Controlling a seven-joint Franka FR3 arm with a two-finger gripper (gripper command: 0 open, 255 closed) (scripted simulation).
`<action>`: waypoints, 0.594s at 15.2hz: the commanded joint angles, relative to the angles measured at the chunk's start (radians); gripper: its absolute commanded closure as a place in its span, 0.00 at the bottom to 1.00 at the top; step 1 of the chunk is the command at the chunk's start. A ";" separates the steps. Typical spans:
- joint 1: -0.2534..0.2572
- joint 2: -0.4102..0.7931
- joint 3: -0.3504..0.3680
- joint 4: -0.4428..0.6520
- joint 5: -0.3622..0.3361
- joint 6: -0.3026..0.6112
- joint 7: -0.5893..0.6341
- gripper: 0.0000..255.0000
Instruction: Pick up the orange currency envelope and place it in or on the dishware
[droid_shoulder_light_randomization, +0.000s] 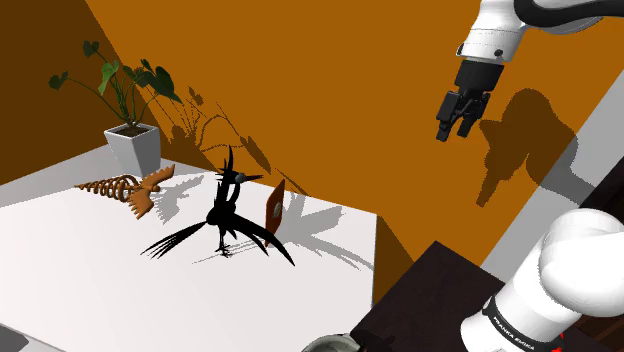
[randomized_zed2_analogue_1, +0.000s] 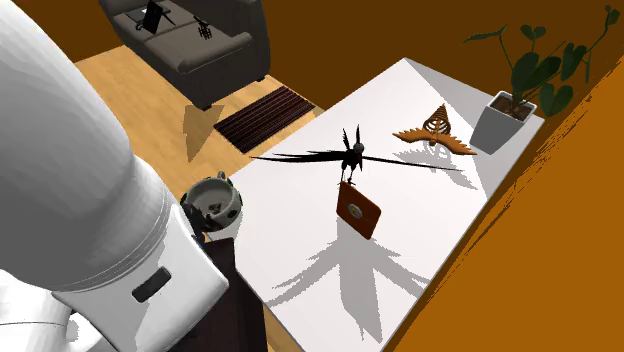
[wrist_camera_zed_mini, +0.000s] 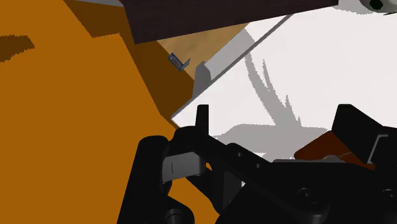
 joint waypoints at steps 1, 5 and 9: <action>0.000 0.000 0.000 0.000 0.000 0.000 0.000 0.00; -0.001 0.070 0.082 -0.026 0.055 0.096 0.147 0.00; -0.003 0.167 0.160 -0.025 0.098 0.195 0.290 0.00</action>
